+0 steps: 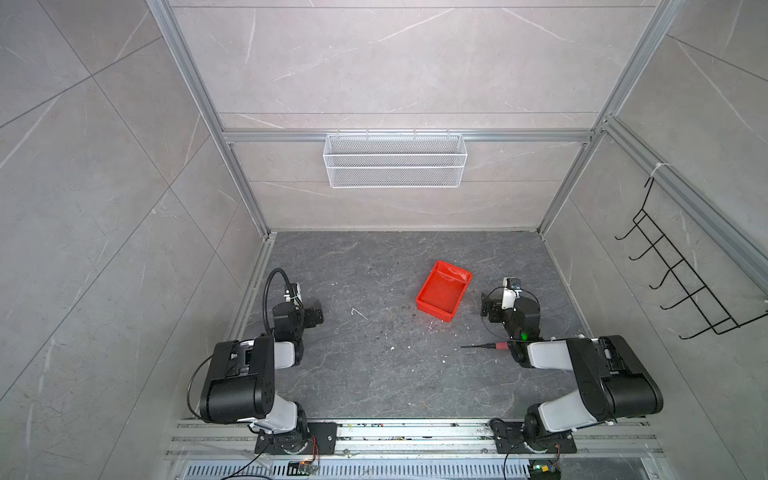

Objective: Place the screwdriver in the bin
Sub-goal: 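Move the right gripper down toward the red-handled screwdriver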

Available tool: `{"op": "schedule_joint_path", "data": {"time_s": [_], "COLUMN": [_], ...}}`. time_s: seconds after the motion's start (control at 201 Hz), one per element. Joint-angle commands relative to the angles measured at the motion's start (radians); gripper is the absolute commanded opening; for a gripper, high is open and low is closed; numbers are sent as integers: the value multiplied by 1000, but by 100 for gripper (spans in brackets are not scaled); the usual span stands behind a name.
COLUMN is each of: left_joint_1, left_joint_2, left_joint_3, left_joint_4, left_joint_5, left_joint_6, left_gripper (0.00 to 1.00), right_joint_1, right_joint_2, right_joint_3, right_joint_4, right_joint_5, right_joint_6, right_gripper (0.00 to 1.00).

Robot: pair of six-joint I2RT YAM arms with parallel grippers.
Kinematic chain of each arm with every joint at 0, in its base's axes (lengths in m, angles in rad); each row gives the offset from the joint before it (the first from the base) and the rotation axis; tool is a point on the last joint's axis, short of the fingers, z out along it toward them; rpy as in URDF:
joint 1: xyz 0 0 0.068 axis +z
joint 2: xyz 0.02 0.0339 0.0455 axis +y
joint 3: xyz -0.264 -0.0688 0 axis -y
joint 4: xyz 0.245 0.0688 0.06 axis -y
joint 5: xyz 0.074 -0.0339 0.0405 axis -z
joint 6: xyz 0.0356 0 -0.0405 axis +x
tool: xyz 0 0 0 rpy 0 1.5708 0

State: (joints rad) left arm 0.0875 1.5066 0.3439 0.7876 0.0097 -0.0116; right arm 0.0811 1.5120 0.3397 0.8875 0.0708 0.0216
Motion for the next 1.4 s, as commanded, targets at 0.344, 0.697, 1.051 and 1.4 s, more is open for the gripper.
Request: {"op": "schedule_joint_path", "data": {"time_s": [0.344,0.697,1.051,1.4], "left_joint_1": [-2,-2,-19,-242], "left_joint_2": [-5,-4,-44,-394], "left_joint_3": [24,26,-2,50], "left_joint_4": [43,42,67,-268], "left_joint_5": [7,7,27,-68], "left_joint_6": [-5,-6,28,130], "left_gripper": [100,100,100,100], "right_joint_1": [8,9,8,9], "right_joint_2": [2,2,-66,-418], "right_joint_3": [18,18,17,102], "right_joint_4": [-11,-12,-60,-594], "right_joint_5": [9,9,32,174], "right_joint_6": [-15,-15,-3,155], "right_gripper": [99,99,99,99]}}
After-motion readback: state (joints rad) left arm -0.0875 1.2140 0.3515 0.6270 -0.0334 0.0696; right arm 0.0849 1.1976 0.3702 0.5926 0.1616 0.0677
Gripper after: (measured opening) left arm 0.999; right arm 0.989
